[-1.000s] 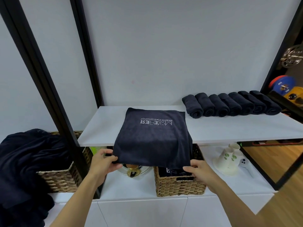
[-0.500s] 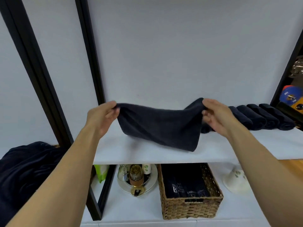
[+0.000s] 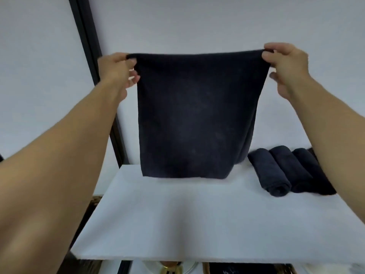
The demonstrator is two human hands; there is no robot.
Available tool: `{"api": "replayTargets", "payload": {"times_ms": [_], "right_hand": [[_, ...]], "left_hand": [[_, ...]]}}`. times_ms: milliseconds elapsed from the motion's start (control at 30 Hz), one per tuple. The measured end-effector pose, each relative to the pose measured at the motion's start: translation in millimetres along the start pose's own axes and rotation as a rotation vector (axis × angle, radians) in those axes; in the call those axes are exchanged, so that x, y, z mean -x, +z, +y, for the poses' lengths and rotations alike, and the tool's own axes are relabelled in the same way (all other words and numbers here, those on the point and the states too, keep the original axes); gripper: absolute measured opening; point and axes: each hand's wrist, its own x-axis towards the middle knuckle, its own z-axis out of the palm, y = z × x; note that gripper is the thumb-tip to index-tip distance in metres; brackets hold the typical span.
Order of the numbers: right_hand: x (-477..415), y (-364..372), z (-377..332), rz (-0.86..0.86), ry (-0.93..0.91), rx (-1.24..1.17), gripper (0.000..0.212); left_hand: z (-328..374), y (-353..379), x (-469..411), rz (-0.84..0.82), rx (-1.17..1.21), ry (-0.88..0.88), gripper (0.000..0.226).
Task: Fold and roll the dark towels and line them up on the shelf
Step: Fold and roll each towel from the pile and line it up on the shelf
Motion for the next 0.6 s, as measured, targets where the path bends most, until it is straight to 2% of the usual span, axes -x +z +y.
{"api": "replayTargets", "payload": {"times_ms": [200,333,433,600], "right_hand": [[-1,-1,-34,-0.027,-0.063,-0.109,0.022],[48,-20,-36,-0.092,-0.011,-0.084,0.025],[108,-43,-10,-0.156,0.102,0.019,0.028],[239,-84,85,-0.378,0.455,0.337,0.024]], "left_hand": [[41,-14,6,0.0,-0.089,0.182,0.011],[31,-50,61,-0.024,-0.04,0.188,0.014],[-27,-89,132,-0.067,-0.043,0.096,0.021],[-169,-151,275,-0.064,-0.213,-0.321,0.022]]}}
